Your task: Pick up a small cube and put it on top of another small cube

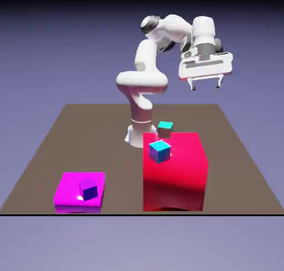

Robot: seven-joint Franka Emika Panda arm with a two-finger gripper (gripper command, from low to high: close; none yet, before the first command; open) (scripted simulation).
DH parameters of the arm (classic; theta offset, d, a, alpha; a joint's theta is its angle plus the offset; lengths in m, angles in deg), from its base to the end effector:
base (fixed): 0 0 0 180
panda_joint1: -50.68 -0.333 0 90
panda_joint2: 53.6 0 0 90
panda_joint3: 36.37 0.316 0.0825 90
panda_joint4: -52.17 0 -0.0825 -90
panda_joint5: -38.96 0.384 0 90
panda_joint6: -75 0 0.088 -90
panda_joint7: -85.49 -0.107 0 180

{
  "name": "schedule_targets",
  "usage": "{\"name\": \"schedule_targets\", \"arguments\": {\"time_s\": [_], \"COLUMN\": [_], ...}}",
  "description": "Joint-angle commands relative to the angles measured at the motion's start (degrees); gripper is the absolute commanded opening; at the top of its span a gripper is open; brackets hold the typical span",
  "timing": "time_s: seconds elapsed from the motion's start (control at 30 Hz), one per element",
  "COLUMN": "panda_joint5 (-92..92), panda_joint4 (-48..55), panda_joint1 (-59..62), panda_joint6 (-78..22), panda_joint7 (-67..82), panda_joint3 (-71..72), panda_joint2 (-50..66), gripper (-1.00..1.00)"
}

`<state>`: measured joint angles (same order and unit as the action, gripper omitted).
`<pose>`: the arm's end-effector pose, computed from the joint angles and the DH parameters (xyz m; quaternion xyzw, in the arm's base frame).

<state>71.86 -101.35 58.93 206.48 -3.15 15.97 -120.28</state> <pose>0.2392 0.2703 0.4850 -0.7747 0.5438 -0.2787 0.1626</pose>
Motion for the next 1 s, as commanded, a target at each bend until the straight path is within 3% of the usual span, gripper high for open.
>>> {"name": "schedule_targets", "arguments": {"time_s": [0.0, 0.8, 0.97], "panda_joint5": [1.31, 32.46, 39.68], "panda_joint4": [0.30, 7.38, 6.16], "panda_joint1": [0.36, 8.82, 8.66], "panda_joint6": [-1.69, -41.95, -37.72], "panda_joint7": [-1.83, -45.56, -45.80], "panda_joint3": [2.08, 51.64, 59.94], "panda_joint2": [-1.35, -33.57, -34.09], "gripper": [0.00, 0.00, 0.00]}}
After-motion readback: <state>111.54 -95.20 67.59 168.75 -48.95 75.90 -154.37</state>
